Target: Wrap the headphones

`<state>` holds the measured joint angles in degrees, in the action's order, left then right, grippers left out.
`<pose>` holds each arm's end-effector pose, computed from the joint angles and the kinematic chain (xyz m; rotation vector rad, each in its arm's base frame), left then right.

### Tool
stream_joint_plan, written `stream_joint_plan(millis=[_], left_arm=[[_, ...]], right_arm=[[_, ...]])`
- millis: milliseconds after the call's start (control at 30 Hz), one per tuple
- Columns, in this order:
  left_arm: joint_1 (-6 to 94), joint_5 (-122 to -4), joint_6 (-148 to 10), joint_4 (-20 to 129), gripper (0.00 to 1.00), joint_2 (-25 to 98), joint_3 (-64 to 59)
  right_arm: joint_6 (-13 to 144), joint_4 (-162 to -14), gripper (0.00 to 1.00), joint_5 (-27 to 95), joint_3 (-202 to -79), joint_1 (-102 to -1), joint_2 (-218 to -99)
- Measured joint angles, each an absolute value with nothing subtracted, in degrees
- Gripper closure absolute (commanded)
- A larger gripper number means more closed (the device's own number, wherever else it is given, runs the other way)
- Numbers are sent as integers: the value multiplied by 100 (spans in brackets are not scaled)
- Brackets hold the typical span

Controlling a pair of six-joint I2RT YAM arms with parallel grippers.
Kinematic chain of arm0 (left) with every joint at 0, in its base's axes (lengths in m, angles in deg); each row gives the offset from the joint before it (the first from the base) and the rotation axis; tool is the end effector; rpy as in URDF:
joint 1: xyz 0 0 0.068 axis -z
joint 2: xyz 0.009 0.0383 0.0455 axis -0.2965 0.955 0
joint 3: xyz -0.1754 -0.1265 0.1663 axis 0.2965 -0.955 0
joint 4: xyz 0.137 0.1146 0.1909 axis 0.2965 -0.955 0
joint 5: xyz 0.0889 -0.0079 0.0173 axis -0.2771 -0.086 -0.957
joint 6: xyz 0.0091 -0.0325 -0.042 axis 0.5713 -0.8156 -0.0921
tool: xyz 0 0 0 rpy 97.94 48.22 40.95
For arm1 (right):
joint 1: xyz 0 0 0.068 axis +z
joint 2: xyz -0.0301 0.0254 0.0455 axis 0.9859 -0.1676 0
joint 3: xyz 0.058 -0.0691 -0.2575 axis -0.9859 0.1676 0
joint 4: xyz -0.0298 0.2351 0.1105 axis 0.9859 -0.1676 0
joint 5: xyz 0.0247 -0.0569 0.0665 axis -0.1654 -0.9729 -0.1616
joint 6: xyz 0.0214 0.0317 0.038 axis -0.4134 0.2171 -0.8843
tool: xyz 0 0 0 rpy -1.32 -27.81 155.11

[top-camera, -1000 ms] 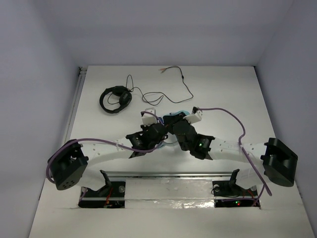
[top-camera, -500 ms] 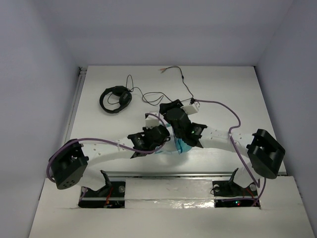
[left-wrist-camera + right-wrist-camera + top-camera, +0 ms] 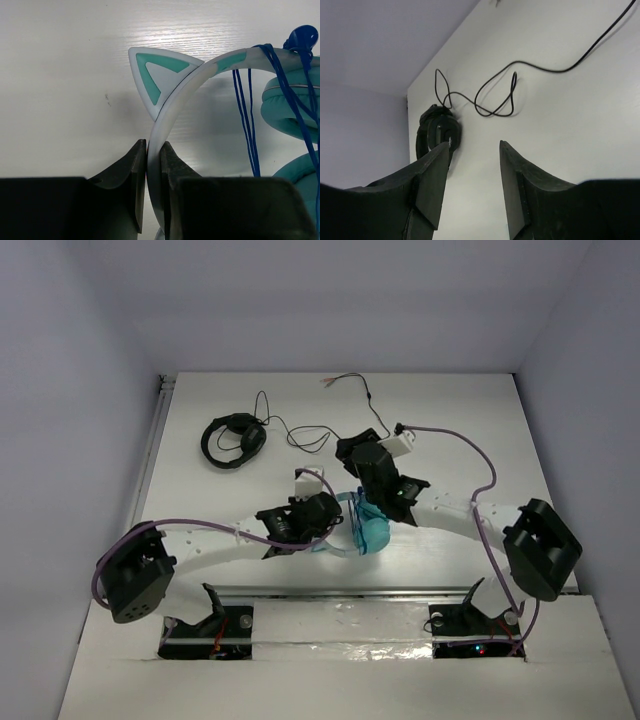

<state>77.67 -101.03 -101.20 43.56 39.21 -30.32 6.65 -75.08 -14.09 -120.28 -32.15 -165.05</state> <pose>0.1533 -0.2346 0.2130 0.0709 2.2326 -0.4038 0.2461 0.2407 0.2606 0.7431 1.7489 0.6987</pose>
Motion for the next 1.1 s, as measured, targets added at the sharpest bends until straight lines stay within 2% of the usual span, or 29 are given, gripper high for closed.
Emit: stream_joint_plan(millis=[67, 133, 167, 400, 767, 833, 867, 967, 1000, 1100], left_arm=[[7767, -10110, -10063, 4312, 100, 3881, -3016], [7767, -10162, -9961, 4231, 100, 3859, -2940], [7767, -10187, -9910, 4216, 100, 3848, -2903], [7697, -10302, -9351, 4408, 100, 3813, -2588], [6714, -10156, -8457, 5691, 100, 4377, -2621], [6624, -10130, -8306, 5919, 100, 4543, -2671], [6613, -10103, -8238, 6010, 100, 4626, -2689], [6602, -9964, -8070, 6166, 100, 4876, -2689], [6602, -9926, -8035, 6201, 100, 4941, -2689], [6602, -9852, -7965, 6319, 99, 5088, -2715]], right_arm=[[921, -7565, 62, -1420, -11945, -3296, -16267], [1163, -7657, 90, -1464, -11875, -3376, -15952], [1281, -7699, 100, -1519, -11833, -3418, -15751], [1909, -8204, 100, -1890, -11363, -3671, -14426], [2357, -9318, 93, -1945, -10279, -3689, -12402], [2400, -9543, 84, -1919, -10157, -3689, -12055], [2402, -9589, 84, -1919, -10124, -3689, -11891], [2444, -9775, 65, -1875, -10050, -3689, -11500], [2444, -9823, 55, -1868, -10043, -3689, -11425], [2466, -9939, 41, -1844, -9980, -3689, -11235]])
